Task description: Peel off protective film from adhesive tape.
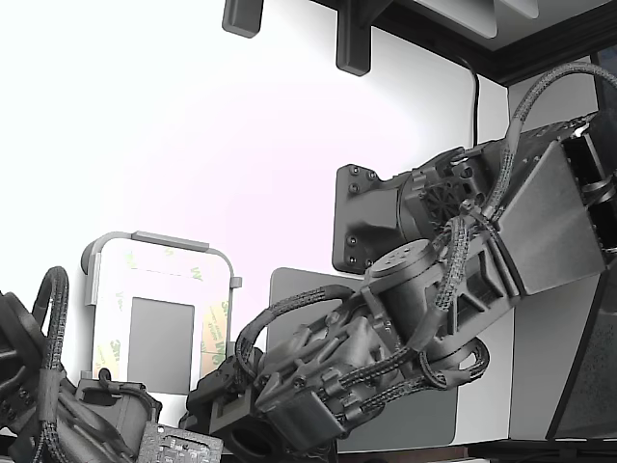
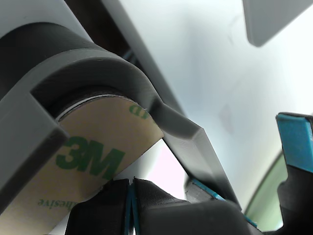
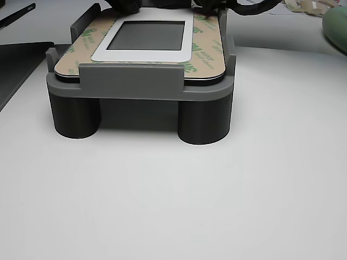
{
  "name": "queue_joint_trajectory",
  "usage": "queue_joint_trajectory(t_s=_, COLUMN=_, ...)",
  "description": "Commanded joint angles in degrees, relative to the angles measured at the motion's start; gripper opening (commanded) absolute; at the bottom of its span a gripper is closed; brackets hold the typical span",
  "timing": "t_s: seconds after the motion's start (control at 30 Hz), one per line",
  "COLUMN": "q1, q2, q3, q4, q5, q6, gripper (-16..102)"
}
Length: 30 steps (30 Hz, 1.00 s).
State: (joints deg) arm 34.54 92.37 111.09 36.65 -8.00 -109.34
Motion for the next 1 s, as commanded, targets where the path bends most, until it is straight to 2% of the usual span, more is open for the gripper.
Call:
queue_joint_trajectory(t_s=0.0, q1=-0.35, q2=2.02, q3=-0.97, q4=-0.35, q5=-0.09, q6=0.09, gripper=-11)
queue_joint_trajectory(t_s=0.97, q1=-0.53, q2=2.64, q3=-1.23, q4=1.23, q5=0.79, q6=-1.93, gripper=-11)
